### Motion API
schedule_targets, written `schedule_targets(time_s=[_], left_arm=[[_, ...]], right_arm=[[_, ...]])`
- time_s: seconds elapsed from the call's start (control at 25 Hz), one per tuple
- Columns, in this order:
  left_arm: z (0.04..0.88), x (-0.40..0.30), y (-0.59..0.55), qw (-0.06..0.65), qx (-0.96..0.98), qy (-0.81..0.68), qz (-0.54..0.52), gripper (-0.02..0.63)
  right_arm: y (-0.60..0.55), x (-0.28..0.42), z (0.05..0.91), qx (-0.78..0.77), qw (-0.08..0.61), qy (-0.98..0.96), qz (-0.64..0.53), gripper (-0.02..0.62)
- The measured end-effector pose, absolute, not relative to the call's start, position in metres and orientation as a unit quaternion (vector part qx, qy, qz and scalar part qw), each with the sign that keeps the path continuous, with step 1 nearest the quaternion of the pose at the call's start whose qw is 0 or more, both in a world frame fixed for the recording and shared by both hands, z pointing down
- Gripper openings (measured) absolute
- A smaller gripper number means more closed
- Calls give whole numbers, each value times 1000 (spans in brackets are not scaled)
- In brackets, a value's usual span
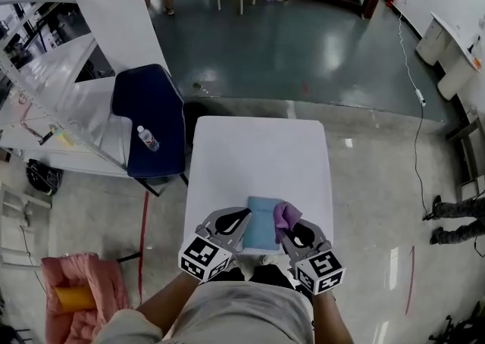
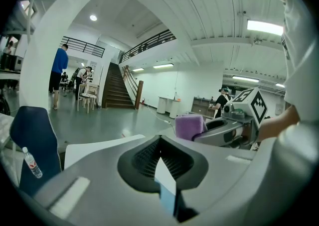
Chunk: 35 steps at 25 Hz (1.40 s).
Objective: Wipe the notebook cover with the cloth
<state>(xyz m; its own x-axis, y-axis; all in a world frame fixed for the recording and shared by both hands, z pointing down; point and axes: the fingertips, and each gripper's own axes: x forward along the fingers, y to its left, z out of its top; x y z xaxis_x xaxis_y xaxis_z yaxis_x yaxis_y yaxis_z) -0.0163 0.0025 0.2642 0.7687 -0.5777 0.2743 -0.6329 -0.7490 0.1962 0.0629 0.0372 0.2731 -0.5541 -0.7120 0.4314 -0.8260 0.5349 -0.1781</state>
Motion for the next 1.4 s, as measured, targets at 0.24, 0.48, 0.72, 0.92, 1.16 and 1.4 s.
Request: schedule_targets(time_s=[0.24, 0.48, 0.72, 0.92, 1.16, 1.4], left_arm=[[270, -12, -8, 155, 917, -352, 104, 0], [284, -12, -15, 168, 907, -370, 111, 0], [306, -15, -22, 175, 900, -380, 125, 0], [323, -20, -19, 193, 892, -388, 125, 0], [355, -28, -13, 227, 876, -405, 131, 0], [374, -27, -20, 204, 879, -398, 167, 0]], right_arm=[[23, 81, 279, 425, 183, -869, 178, 107], [15, 93, 298, 410, 211, -869, 180, 107], [6, 97, 318, 396, 242, -869, 173, 109], [6, 95, 341, 380, 264, -868, 182, 107], [6, 97, 364, 368, 293, -863, 184, 107], [-8, 93, 388, 362, 311, -859, 183, 109]])
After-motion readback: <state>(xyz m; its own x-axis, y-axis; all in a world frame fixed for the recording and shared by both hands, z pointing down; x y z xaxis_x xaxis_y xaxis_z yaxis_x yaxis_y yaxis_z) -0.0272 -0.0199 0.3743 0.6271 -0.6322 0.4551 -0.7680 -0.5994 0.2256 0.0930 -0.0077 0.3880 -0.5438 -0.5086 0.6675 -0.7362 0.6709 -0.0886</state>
